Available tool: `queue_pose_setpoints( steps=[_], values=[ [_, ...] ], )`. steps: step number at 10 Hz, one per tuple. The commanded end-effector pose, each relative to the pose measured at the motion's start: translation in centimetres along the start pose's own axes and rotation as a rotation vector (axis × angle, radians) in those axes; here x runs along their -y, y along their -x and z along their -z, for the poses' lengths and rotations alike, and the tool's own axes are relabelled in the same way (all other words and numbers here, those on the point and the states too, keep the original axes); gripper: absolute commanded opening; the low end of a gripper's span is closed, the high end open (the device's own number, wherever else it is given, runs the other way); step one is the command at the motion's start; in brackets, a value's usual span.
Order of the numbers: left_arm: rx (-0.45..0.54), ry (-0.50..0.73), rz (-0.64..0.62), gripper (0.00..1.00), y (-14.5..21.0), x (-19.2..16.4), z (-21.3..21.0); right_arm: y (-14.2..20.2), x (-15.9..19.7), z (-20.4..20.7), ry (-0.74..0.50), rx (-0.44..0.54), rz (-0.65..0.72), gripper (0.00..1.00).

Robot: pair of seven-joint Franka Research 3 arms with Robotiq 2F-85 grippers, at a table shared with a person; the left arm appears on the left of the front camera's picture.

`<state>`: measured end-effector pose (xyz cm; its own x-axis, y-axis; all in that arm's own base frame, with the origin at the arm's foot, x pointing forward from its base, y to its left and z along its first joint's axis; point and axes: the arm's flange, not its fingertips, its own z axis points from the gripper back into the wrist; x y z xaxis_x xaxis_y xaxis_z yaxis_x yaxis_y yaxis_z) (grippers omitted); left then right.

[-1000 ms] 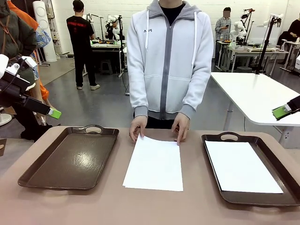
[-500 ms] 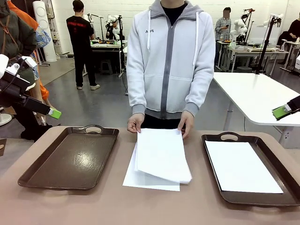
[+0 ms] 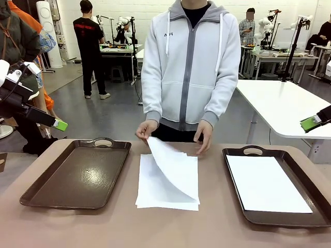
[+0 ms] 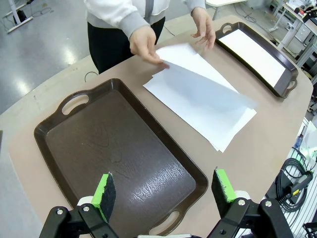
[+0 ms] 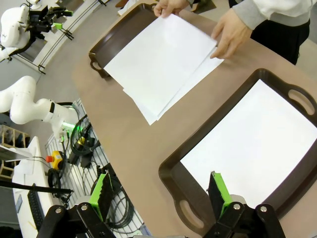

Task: Sort the A4 documents.
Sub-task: Receive the A4 Paper.

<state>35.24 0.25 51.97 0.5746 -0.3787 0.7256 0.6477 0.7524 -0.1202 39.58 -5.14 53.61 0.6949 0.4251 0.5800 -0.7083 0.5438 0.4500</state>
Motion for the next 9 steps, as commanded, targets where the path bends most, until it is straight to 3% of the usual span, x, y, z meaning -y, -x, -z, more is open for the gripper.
queue_pose_setpoints(
  steps=[1,9],
  values=[
    [0.003,0.012,0.006,1.00,0.13,-0.26,0.09,-0.04,0.00,0.17,-0.009,-0.001,-0.005,1.00],
    [0.003,0.012,0.006,1.00,0.13,-0.26,0.09,-0.04,0.00,0.17,-0.009,-0.001,-0.005,1.00]
  ],
)
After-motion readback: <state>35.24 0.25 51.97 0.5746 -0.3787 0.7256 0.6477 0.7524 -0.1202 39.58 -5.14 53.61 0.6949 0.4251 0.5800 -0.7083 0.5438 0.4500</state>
